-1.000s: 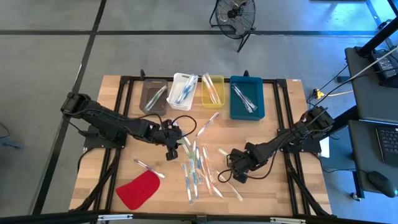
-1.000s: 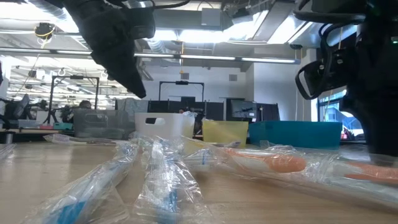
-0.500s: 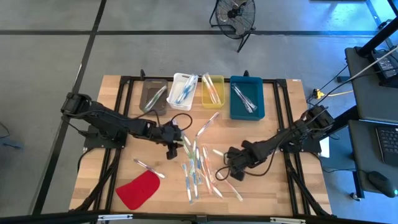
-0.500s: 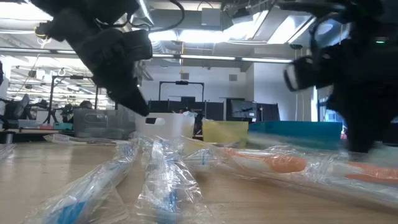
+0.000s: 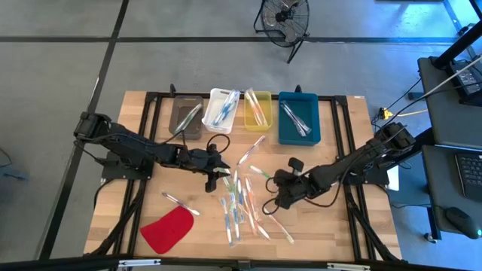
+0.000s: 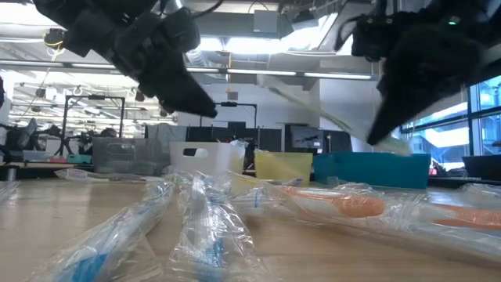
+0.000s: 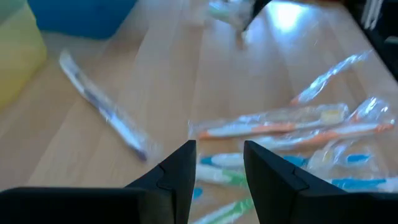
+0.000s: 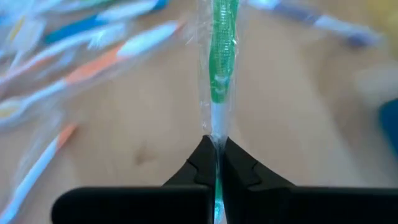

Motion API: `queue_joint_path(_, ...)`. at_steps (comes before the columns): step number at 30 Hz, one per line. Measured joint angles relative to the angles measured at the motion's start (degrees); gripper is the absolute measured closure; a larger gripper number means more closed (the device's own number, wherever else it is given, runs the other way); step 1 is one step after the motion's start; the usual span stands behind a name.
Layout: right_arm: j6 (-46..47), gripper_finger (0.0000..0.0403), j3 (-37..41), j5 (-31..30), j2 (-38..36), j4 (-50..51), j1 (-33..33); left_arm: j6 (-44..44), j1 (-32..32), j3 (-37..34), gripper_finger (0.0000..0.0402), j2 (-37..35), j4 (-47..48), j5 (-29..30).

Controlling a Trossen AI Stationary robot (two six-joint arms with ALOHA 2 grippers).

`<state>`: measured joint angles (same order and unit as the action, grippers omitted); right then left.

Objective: Pick & Place Toothbrushes
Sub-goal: Put the green toothbrush into the black bin

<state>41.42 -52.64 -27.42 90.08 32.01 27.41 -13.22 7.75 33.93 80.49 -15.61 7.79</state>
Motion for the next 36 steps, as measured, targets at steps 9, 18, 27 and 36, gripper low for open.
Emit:
queue_joint_path(9, -3.7, 0.0398, 0.0, -8.2, -2.6, -3.4, 0.0, 2.0, 0.0, 0.0, 0.0272, 0.0, -6.2, 0.2)
queue_joint_path(18, -12.3, 0.0398, -0.1, -12.9, -3.2, -15.0, -1.2, 4.2, 0.0, 0.0, 0.0272, 0.0, -14.2, 3.1)
queue_joint_path(27, -21.9, 0.0398, -0.1, -14.1, -3.2, -26.2, -3.8, 6.1, 0.0, 0.0, 0.0272, 0.0, -18.4, 3.1)
queue_joint_path(36, -29.1, 0.0398, -0.1, -8.7, -3.2, -34.8, -5.9, 7.5, 0.0, 0.0, 0.0272, 0.0, -22.9, 3.1)
